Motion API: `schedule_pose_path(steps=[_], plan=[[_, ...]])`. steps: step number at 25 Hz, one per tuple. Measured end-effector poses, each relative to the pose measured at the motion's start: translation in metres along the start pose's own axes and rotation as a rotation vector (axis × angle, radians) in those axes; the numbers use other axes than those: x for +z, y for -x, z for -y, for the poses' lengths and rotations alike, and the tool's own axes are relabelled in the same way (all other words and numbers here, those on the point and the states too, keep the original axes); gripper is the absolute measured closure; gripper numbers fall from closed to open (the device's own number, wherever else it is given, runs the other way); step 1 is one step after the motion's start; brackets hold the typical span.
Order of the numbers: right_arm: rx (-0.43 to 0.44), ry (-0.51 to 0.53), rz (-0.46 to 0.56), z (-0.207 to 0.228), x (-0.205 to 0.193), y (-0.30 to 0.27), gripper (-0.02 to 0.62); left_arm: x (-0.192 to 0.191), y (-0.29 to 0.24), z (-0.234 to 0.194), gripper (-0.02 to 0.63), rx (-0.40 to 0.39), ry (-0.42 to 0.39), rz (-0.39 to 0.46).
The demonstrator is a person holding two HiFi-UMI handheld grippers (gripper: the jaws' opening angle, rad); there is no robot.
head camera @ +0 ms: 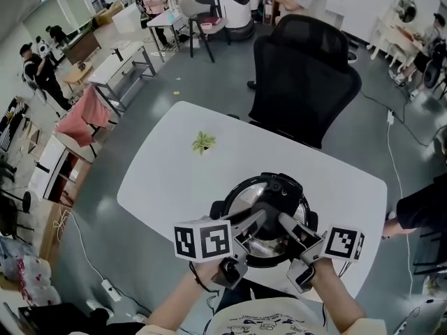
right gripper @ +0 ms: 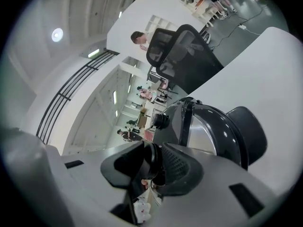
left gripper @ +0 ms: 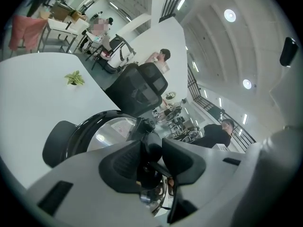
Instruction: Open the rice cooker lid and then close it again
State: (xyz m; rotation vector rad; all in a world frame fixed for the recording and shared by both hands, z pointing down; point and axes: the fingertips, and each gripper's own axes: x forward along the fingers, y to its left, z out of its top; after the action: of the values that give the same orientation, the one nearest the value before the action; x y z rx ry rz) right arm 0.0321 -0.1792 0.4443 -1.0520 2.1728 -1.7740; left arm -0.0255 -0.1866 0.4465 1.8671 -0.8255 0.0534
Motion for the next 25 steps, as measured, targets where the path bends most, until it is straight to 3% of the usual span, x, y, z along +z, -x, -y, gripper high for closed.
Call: schedule_pose_path(steps=[5, 10, 13, 17, 25], plan=[[-0.105, 0.092, -0.082, 0.016, 0.004, 0.003, 0.462, 0.0, 0.004, -0.002, 0.453, 0.021, 0.021, 0.026], [0.059, 0.033, -0.149, -0.007, 0.003, -0.011, 0.462, 0.0, 0.005, -0.001, 0.453, 0.045, 0.033, 0.054], [0.028, 0.091, -0.204, -0.001, 0.006, -0.009, 0.462, -0.002, 0.007, -0.001, 0.451, 0.061, 0.04, 0.066], [0.135, 0.074, -0.278, -0.016, 0.003, -0.018, 0.462, -0.004, 0.009, -0.001, 0.451, 0.079, 0.054, 0.089], [0.151, 0.129, -0.439, -0.015, 0.005, -0.024, 0.462, -0.007, 0.011, 0.001, 0.449, 0.12, 0.08, 0.131]])
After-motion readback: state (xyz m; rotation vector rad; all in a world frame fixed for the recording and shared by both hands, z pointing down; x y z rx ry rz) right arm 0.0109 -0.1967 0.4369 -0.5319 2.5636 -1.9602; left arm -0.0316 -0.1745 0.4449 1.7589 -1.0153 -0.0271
